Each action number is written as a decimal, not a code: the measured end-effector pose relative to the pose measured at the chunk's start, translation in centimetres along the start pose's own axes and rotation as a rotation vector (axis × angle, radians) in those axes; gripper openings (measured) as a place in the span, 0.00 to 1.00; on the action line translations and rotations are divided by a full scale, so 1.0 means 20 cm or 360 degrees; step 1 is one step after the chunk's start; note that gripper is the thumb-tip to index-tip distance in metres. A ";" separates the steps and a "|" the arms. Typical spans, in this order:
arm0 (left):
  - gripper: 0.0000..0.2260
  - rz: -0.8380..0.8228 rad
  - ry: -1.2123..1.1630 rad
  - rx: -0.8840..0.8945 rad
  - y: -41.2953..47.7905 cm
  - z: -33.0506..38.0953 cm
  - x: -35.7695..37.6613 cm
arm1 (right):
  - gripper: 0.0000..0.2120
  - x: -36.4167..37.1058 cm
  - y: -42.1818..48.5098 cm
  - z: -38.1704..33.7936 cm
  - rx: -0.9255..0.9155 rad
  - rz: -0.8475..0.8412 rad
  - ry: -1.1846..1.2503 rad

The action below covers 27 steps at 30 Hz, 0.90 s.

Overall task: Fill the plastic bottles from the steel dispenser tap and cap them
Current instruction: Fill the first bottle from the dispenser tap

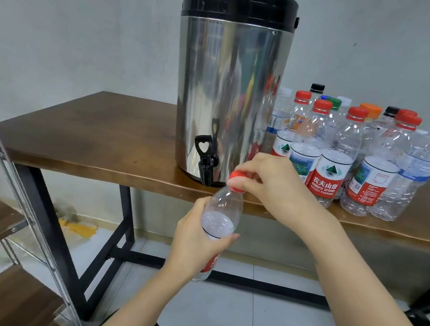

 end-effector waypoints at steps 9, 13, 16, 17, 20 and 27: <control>0.27 -0.0110 0.0035 -0.0061 -0.02 -0.11 -0.01 | 0.18 0.08 0.00 0.08 -0.0098 -0.0359 0.0195; 0.28 -0.0136 0.0088 -0.0032 0.00 -0.14 0.01 | 0.31 0.12 0.02 0.10 0.0092 -0.0196 0.0066; 0.29 -0.0192 0.0093 -0.0046 0.01 -0.17 0.01 | 0.15 0.15 0.03 0.11 0.0032 -0.0226 0.0153; 0.29 -0.0230 0.0085 -0.0076 0.02 -0.18 0.00 | 0.10 0.15 0.04 0.11 -0.0017 -0.0277 0.0181; 0.27 -0.0340 -0.0040 -0.0206 0.03 -0.24 -0.02 | 0.13 0.17 0.06 0.12 -0.0142 -0.0371 0.0412; 0.26 -0.0209 -0.0191 -0.0523 0.04 -0.36 -0.04 | 0.18 0.30 0.14 0.41 0.0432 0.0068 0.0222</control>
Point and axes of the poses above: each hand's wrist, its own y-axis towards the middle knuckle, its own x-axis out of the palm, z = x × y, the point moved 4 cm from there along y, towards the middle knuckle, and after that the axes turned 1 degree about -x, right-handed, at the moved point
